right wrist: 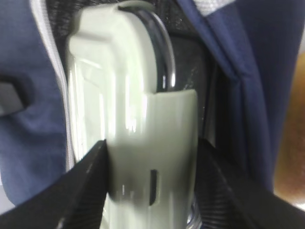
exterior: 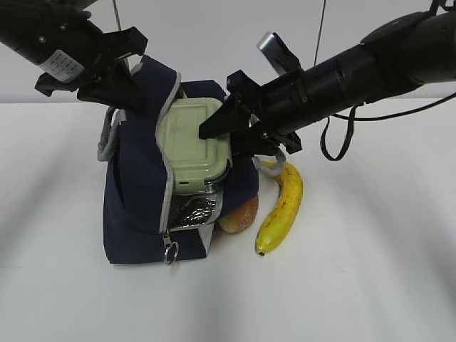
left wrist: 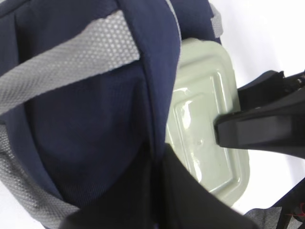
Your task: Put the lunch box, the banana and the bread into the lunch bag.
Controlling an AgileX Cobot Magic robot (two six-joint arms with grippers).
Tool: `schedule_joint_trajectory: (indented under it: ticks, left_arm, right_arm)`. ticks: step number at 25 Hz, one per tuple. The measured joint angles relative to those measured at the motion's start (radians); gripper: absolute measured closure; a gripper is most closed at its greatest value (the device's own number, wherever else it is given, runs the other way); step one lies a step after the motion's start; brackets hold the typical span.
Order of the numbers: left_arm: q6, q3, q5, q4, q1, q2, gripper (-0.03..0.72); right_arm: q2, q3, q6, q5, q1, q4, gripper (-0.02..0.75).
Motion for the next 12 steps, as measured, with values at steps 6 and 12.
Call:
schedule_joint_trajectory:
  ticks: [6,12]
  left_arm:
    - [0.000,0.000,0.001,0.001,0.000,0.000,0.691]
    - [0.000,0.000,0.007,0.014,0.002,0.000,0.691]
  right_arm:
    - [0.024,-0.110,0.028,-0.017,0.041,-0.026,0.356]
    - [0.110,-0.203,0.080,-0.019,0.083,-0.058,0.356]
